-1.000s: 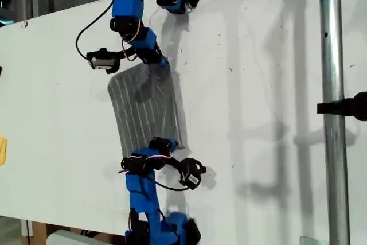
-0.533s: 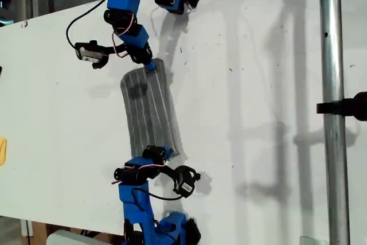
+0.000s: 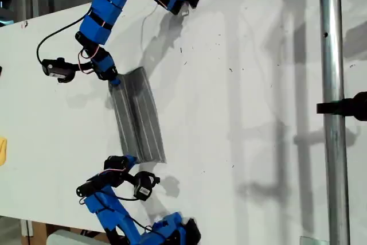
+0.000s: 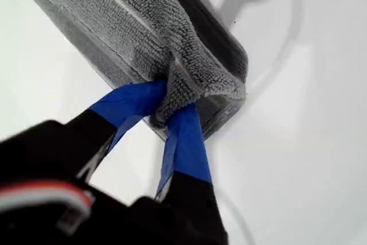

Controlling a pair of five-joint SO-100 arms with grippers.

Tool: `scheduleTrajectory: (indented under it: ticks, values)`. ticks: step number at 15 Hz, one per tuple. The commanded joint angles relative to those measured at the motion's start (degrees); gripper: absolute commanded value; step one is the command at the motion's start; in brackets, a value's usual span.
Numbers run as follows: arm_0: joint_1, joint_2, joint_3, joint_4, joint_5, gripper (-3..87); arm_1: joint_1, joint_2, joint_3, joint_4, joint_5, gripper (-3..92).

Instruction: Grasp corners of a towel and fold twice.

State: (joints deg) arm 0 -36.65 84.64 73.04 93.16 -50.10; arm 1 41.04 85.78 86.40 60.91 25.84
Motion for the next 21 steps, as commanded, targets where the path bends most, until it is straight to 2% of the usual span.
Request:
scheduleTrajectory:
  ticks: [1,6,8,10,12,15,17,18,19,21]
  values:
    - [-5.3,1.6,-1.0,-1.2,2.9,-2.9,1.4,-0.7,-7.2,0.6,-1.2,-0.3]
    - [-1.8,0.3,6.1,-6.2,-1.6,-2.0,-1.8,3.8,-2.3,8.6,-0.7,-0.3]
    - [0.1,-1.8,7.6,-6.9,-3.2,2.6,-3.0,3.7,-0.4,9.1,0.2,-0.3]
    - [3.1,-3.1,9.4,-8.8,-5.2,7.1,-2.9,2.8,3.1,7.3,1.3,-0.3]
    - [4.3,-3.3,12.4,-11.2,-6.4,7.9,-1.8,1.8,7.5,4.2,2.1,-0.3]
    - [1.4,-3.4,17.7,-14.4,-6.0,7.8,-1.4,-4.8,8.8,-0.4,2.7,-0.3]
    - [-0.5,-3.7,18.9,-14.5,-5.3,8.4,-1.0,-9.4,7.1,-1.7,2.8,0.3]
    - [-1.5,-3.7,19.7,-14.5,-5.2,8.9,-1.5,-11.3,5.6,-1.5,2.8,2.4]
    - [-2.4,-3.6,20.4,-14.5,-5.1,9.4,-2.1,-12.3,4.6,-1.2,3.2,8.6]
    - [-3.7,-2.4,21.6,-13.8,-5.3,10.3,-3.5,-10.5,3.4,0.1,3.8,28.5]
